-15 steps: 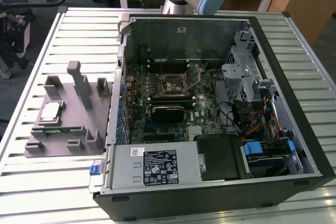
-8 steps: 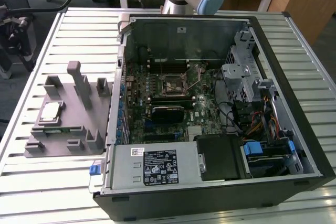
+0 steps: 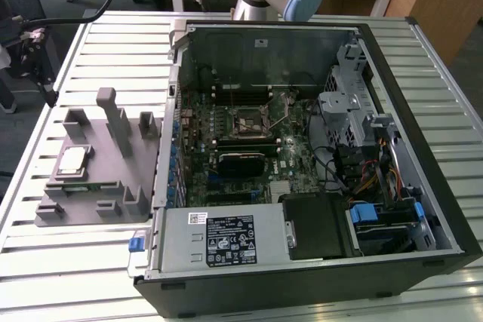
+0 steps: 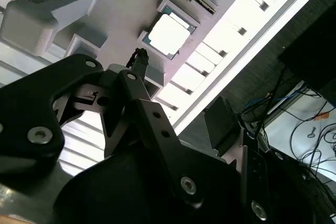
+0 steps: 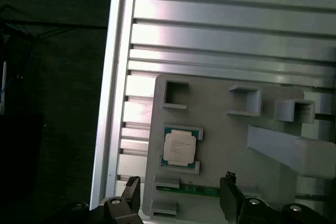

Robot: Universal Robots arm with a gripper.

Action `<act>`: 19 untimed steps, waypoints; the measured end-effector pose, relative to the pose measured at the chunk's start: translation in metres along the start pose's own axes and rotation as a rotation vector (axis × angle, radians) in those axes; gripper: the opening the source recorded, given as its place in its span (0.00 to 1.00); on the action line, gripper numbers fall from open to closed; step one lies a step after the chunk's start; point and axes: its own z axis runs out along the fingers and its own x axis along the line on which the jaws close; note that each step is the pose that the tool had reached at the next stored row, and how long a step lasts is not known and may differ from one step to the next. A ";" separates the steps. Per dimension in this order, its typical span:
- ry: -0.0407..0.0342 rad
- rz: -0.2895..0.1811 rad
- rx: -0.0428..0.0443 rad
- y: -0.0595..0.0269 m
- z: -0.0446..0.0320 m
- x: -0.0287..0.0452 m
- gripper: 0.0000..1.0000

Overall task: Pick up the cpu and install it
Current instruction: 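Pick up the cpu and move it towards the insertion slot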

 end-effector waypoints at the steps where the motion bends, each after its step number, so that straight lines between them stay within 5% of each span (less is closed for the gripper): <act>1: 0.0000 -0.001 0.0000 0.0000 0.0010 0.0000 0.70; 19: 0.0011 -0.043 0.0013 -0.0007 0.0194 -0.0006 0.70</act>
